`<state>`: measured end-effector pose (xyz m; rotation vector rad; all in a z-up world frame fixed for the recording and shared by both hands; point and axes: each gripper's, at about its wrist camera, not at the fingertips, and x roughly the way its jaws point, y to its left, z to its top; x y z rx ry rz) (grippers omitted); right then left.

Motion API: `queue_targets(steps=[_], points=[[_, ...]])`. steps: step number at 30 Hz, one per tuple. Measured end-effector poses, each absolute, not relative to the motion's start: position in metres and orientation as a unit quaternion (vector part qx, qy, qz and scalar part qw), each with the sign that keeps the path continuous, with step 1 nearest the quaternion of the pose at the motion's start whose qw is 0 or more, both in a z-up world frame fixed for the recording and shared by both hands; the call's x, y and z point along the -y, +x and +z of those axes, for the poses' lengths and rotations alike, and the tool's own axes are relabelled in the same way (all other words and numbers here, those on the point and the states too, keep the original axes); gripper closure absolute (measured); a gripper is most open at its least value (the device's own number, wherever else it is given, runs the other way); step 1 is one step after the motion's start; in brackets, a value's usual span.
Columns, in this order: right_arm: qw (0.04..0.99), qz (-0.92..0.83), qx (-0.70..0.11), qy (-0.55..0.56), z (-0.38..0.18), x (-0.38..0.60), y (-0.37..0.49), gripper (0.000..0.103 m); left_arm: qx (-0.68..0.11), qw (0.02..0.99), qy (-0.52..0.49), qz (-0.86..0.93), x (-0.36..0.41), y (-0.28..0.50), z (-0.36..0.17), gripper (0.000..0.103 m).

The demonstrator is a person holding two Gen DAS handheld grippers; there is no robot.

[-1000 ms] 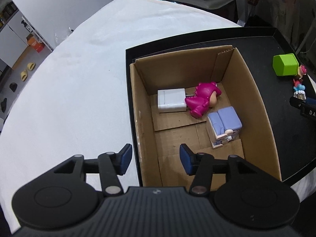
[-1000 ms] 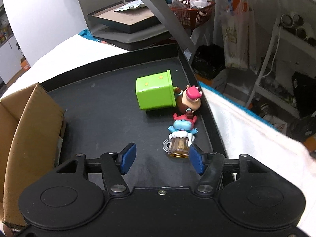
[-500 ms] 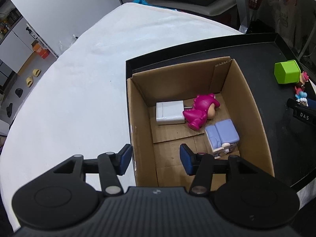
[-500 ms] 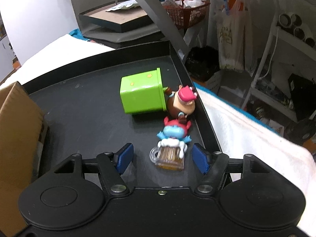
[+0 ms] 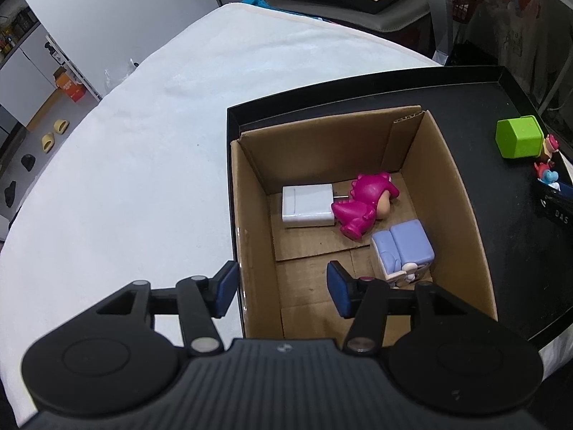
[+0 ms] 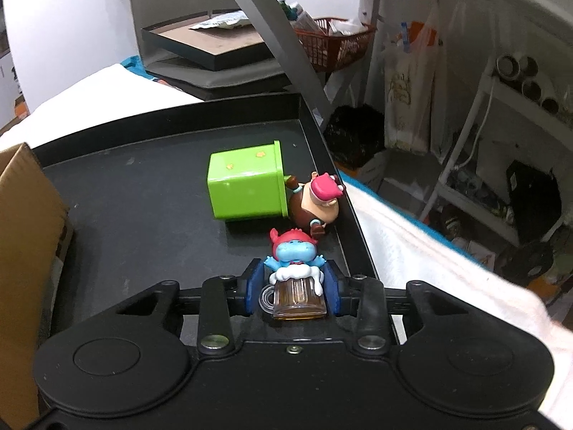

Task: Organize rigid objects
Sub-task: 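Lift the smurf figurine with the right gripper and carry it over the box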

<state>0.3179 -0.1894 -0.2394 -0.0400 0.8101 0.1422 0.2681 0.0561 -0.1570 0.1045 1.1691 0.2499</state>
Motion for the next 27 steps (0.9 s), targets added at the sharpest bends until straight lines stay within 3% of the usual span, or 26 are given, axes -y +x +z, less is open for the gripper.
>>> queue_targets(steps=[27], points=[[0.927, 0.112, -0.353, -0.059, -0.172, 0.152, 0.282, 0.068, -0.527, 0.844, -0.009, 0.105, -0.085, 0.252, -0.152, 0.05]])
